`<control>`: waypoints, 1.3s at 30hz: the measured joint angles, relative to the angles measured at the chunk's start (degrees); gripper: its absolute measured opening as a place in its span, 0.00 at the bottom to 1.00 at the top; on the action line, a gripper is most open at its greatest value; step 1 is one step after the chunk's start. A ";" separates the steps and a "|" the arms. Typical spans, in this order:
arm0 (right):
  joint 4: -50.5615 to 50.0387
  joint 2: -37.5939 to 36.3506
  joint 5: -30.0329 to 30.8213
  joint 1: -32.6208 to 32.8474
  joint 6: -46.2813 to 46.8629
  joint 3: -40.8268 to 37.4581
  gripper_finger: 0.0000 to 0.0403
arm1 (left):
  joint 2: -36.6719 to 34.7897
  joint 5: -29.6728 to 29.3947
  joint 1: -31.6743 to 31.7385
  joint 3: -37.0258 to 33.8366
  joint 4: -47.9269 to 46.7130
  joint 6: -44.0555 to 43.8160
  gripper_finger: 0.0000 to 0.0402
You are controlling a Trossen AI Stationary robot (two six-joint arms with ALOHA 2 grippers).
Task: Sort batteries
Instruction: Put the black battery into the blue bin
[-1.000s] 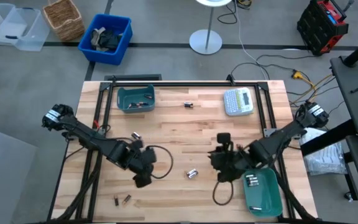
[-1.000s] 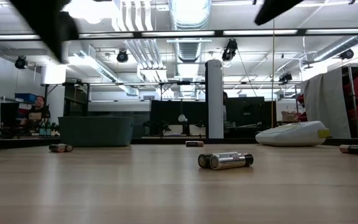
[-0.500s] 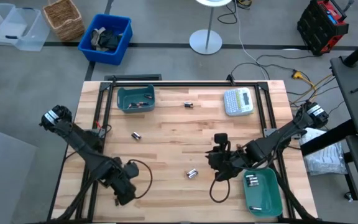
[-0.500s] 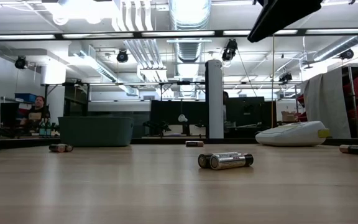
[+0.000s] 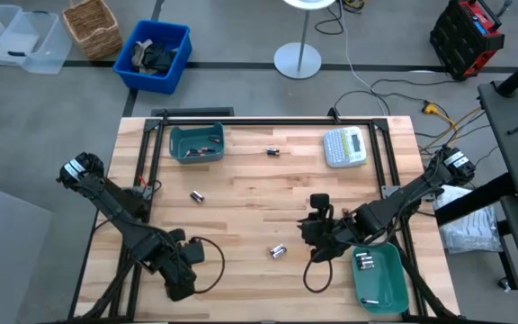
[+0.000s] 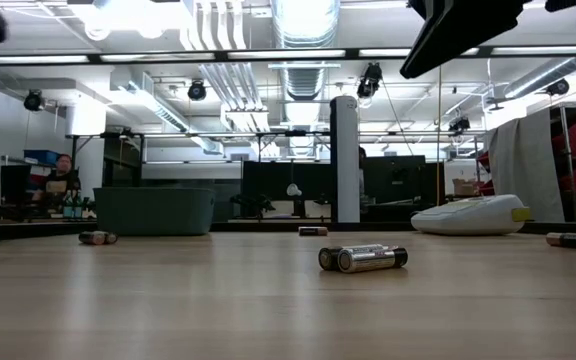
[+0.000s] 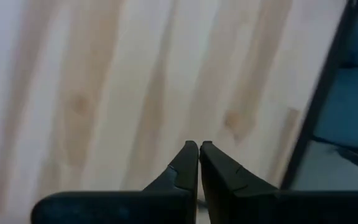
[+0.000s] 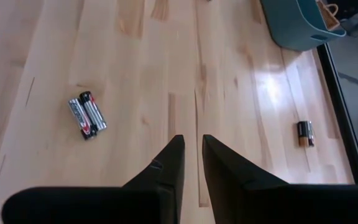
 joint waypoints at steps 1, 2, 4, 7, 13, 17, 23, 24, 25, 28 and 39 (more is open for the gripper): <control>0.02 0.00 0.00 0.00 0.01 -0.16 0.12 | 0.00 1.45 -0.07 -0.02 -0.04 -1.49 0.00; 0.03 0.00 -0.01 0.00 -0.01 -0.32 0.12 | 0.02 2.71 -0.15 -0.02 -0.01 -3.05 0.00; 0.05 0.00 -0.01 0.00 -0.07 -0.39 0.11 | 0.02 4.83 -0.14 -0.02 -0.01 -5.98 0.00; 0.17 0.00 -0.01 0.00 -0.21 -0.39 0.11 | 0.02 6.58 -0.08 -0.02 -0.01 -8.01 0.00; 3.21 0.00 0.06 -0.13 -0.15 -1.02 0.12 | 0.02 8.03 -0.08 -0.02 -0.46 -13.64 0.00; 4.21 0.00 0.04 -0.13 -0.66 -1.46 0.14 | 0.20 3.30 -0.35 -0.02 -0.25 -12.53 0.03; 4.15 0.00 0.01 -0.13 -2.01 -1.48 0.17 | 0.24 -7.13 -0.02 -0.04 4.05 -1.05 0.07; 4.15 0.00 0.00 -0.13 -1.49 -1.48 0.18 | 0.24 -8.76 0.17 -0.04 4.75 0.26 0.07; 4.15 0.00 0.00 -0.12 -1.20 -1.48 0.18 | 0.24 -10.22 0.40 -0.04 5.41 1.48 0.07; 3.95 0.00 -0.03 0.02 -0.14 -1.48 0.20 | 0.24 -13.68 1.11 -0.04 6.70 4.45 0.07; 3.53 0.00 -0.09 0.02 1.80 -0.97 0.29 | 0.24 -19.04 5.51 -0.04 7.40 12.53 0.07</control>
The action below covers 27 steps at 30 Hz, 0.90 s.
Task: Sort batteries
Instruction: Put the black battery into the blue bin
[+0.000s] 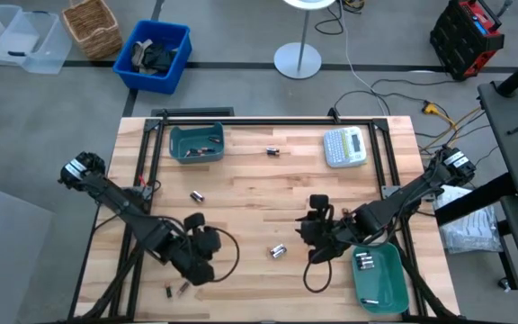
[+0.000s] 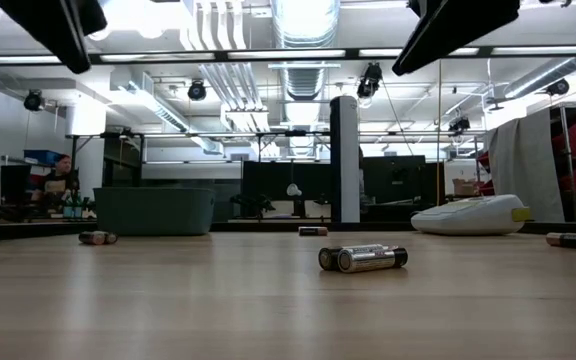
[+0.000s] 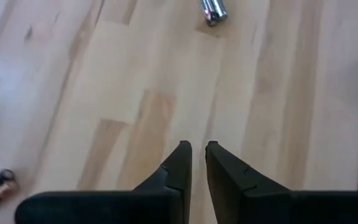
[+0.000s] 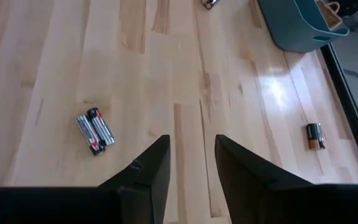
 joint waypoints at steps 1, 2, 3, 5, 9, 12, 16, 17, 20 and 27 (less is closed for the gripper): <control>-0.48 0.00 -0.05 -0.02 0.61 0.48 0.30 | 0.00 0.01 0.44 0.00 0.01 0.71 0.07; -1.36 0.00 -0.26 -0.02 1.26 1.15 0.31 | 0.00 0.02 0.93 0.00 0.02 1.16 0.07; -2.37 0.00 -0.35 -0.02 1.82 1.85 0.32 | 0.00 0.02 1.48 0.00 -0.01 1.66 0.07; -4.38 0.00 -0.40 -0.04 2.97 3.27 0.34 | 0.00 0.04 2.66 0.00 -0.65 3.05 0.07; -7.20 0.00 -0.38 -0.28 3.47 6.44 0.38 | 0.00 0.73 5.31 0.00 -3.52 5.93 0.07; -7.46 -0.04 -0.38 -0.28 2.83 7.72 0.40 | 0.00 1.16 8.30 0.00 -7.69 7.35 0.07; -7.23 -0.04 -0.36 -0.31 0.57 8.11 0.42 | -0.26 2.90 12.16 -1.77 -10.15 16.09 0.07; -7.23 -0.04 -0.38 -0.39 0.57 8.11 0.42 | -0.48 3.57 13.10 -2.65 -10.15 18.72 0.07; -7.07 -0.02 -0.36 -0.44 0.61 7.96 0.43 | -1.42 5.59 16.68 -5.66 -10.94 24.94 0.07; -7.06 0.01 -0.37 -0.81 0.61 7.58 0.40 | -6.13 7.26 23.40 -15.34 -8.34 38.95 0.07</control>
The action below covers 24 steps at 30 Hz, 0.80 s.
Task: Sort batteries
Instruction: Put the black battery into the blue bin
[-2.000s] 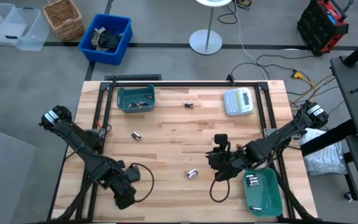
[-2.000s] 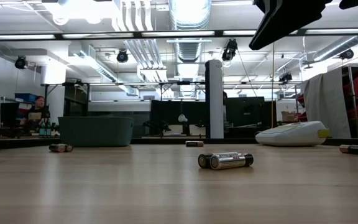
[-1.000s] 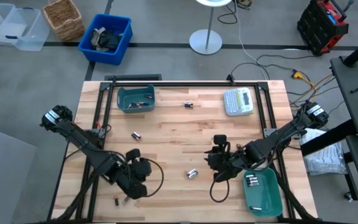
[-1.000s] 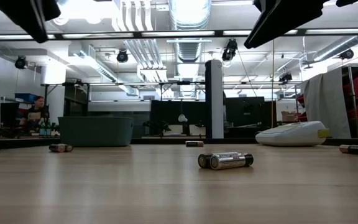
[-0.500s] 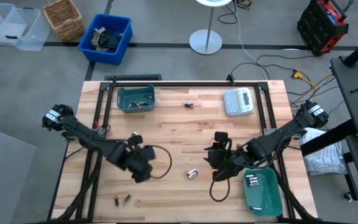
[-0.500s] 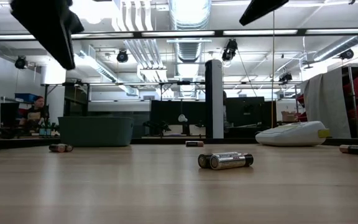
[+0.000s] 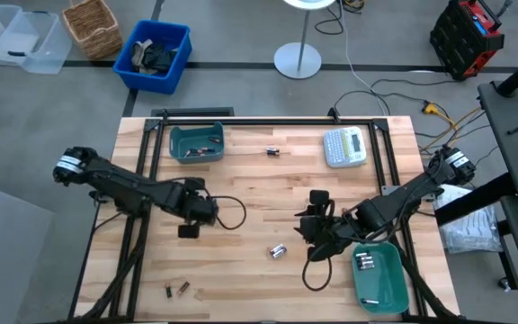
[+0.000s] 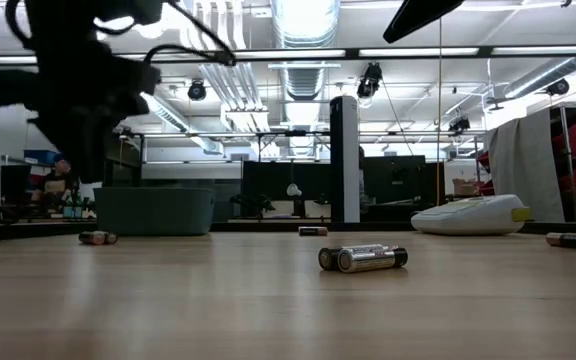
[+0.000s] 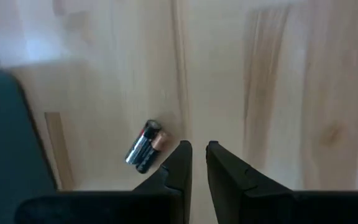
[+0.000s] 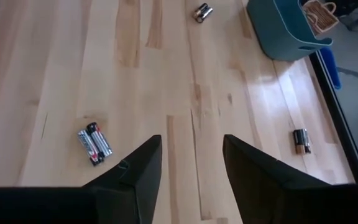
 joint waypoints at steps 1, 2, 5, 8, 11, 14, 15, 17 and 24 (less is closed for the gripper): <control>0.00 0.01 0.01 -0.10 0.00 0.00 0.40 | -0.94 0.53 0.42 -1.47 0.77 1.33 0.07; 0.02 0.01 0.01 -0.10 0.00 -0.06 0.40 | -1.92 1.89 0.84 -2.86 0.87 2.33 0.07; -0.01 0.01 0.12 -0.16 0.02 -0.25 0.39 | -5.37 3.81 1.31 -7.93 1.94 3.29 0.07; 0.06 0.01 0.10 -0.16 0.02 -0.37 0.39 | -7.77 4.36 1.47 -10.72 2.81 3.77 0.07; 0.54 0.01 0.11 -0.50 0.56 -0.59 0.41 | -8.77 2.60 1.65 -9.01 5.32 3.87 0.07; 0.55 0.01 0.20 -0.88 0.69 -0.95 0.42 | -8.93 2.37 3.10 -8.34 5.96 -0.73 0.07; 0.60 0.01 0.23 -1.06 0.91 -1.09 0.43 | -8.93 2.42 3.70 -7.90 6.51 -2.96 0.07; 0.70 0.01 0.27 -1.16 1.58 -1.45 0.43 | -8.90 2.40 4.44 -7.47 7.54 -7.20 0.07; 0.65 0.01 0.14 -1.46 2.03 -2.98 0.41 | -7.11 2.51 5.11 -8.94 9.40 -12.51 0.07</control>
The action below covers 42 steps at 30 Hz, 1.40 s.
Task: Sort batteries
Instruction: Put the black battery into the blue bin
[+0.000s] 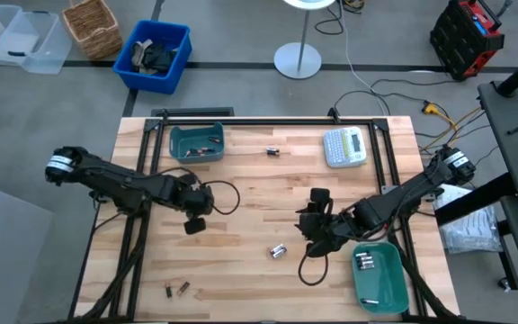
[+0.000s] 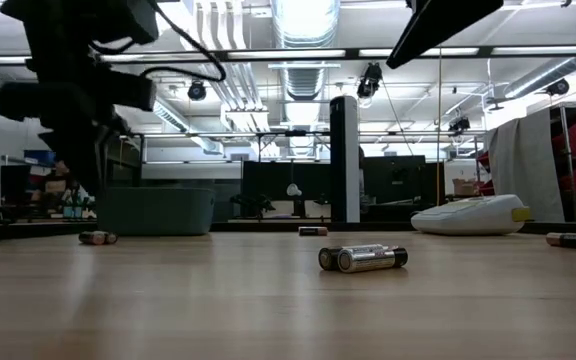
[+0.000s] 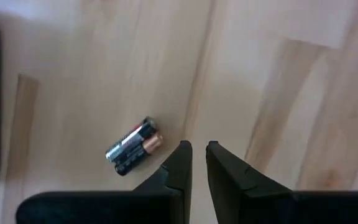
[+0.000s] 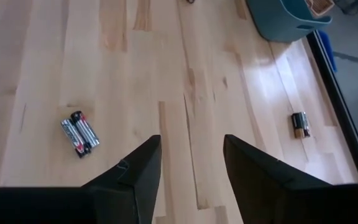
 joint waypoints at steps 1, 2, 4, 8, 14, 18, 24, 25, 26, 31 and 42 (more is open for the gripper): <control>-0.02 0.01 -0.02 -0.02 0.00 -0.25 0.41 | 0.46 -0.01 0.34 -0.07 -0.04 -1.74 0.07; 0.00 0.02 -0.02 -0.02 0.00 -0.43 0.41 | 0.97 -0.07 0.82 -0.06 -0.01 -3.42 0.07; -0.04 0.02 -0.04 -0.12 -0.02 -0.67 0.40 | 1.95 -0.04 1.69 -0.01 0.06 -5.33 0.07; -0.06 0.02 -0.04 -0.13 0.05 -0.81 0.41 | 3.13 1.35 1.80 0.08 0.54 -0.61 0.07; -0.14 0.04 -0.07 -0.17 0.44 -1.35 0.43 | 4.84 0.94 2.85 -0.61 2.98 1.89 0.07; 0.01 0.04 -0.11 -0.31 -0.78 -1.35 0.44 | 6.05 1.47 3.34 -0.68 3.83 0.58 0.07; 0.07 0.02 -0.13 -0.51 -3.49 -1.35 0.43 | 6.33 3.36 3.32 -0.68 3.67 2.91 0.08; 0.09 0.02 -0.11 -0.64 -3.96 -1.35 0.43 | 6.24 3.46 3.31 -0.69 3.67 3.86 0.08; 0.11 0.02 -0.11 -0.78 -4.50 -1.35 0.43 | 6.12 4.04 3.31 -0.71 3.64 4.83 0.08; 0.02 0.00 -0.12 -1.59 -7.02 -1.35 0.45 | 6.09 6.38 3.31 -0.79 3.67 7.17 0.13; -1.90 -3.23 -0.35 -5.81 -9.68 -4.01 0.43 | 6.11 5.87 3.23 -0.83 3.52 8.00 0.26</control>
